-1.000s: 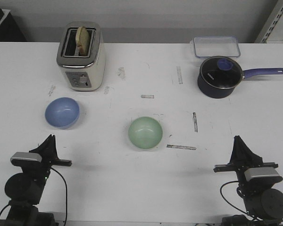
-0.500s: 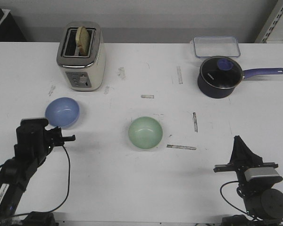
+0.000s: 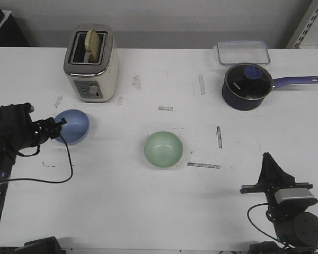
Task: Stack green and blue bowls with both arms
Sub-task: 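Reach the left gripper to the light blue bowl and grasp its rim, then lift the blue bowl with the left gripper over the green bowl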
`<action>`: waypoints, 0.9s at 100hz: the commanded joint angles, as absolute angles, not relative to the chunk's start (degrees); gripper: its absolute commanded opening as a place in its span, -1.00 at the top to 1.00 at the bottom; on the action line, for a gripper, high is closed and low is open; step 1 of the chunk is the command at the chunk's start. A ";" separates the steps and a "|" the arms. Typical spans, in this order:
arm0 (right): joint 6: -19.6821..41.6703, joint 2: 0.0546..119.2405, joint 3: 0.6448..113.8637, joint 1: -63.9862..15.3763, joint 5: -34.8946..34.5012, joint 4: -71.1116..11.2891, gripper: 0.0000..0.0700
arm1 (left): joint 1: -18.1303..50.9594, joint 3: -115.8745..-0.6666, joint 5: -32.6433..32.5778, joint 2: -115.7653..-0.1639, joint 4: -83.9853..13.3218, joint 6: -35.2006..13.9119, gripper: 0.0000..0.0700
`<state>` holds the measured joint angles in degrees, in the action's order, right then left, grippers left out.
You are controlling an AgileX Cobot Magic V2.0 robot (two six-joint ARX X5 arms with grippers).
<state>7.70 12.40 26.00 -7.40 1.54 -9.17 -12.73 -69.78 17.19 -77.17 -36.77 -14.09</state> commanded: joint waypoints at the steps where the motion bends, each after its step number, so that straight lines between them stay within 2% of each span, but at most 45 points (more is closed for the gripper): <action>1: 7.44 12.32 26.30 -7.53 1.52 -8.62 0.99 | -14.96 -73.36 17.63 -80.40 -37.93 -11.44 -0.11; 6: 7.44 12.32 26.30 -7.53 1.54 -8.62 0.99 | -16.14 -75.31 17.61 -82.41 -39.05 -10.09 -0.32; 15: 7.46 12.32 26.30 -7.53 1.52 -8.62 0.99 | -17.39 -77.67 17.61 -85.93 -39.33 -9.26 -0.40; 42: 7.46 12.32 26.30 -7.53 1.52 -8.62 0.99 | -17.06 -79.29 17.61 -95.74 -38.57 -9.15 -0.34; 54: 7.44 12.32 26.30 -7.53 1.52 -8.62 0.99 | -16.32 -79.29 17.19 -99.50 -38.57 -6.55 -0.13; 65: 7.44 12.32 26.30 -7.53 1.52 -8.62 0.99 | -15.90 -79.29 16.23 -102.28 -38.52 -6.52 -0.10; 83: 7.46 12.32 26.30 -7.53 1.52 -8.62 0.99 | -15.29 -79.44 16.23 -103.24 -38.76 -6.44 0.69; 90: 7.44 12.32 26.30 -7.53 1.52 -8.62 0.99 | -15.22 -80.60 16.23 -103.22 -39.68 -6.42 0.89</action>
<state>7.70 12.40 26.00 -7.40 1.54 -9.17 -15.16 -78.50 16.29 -102.37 -38.92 -6.98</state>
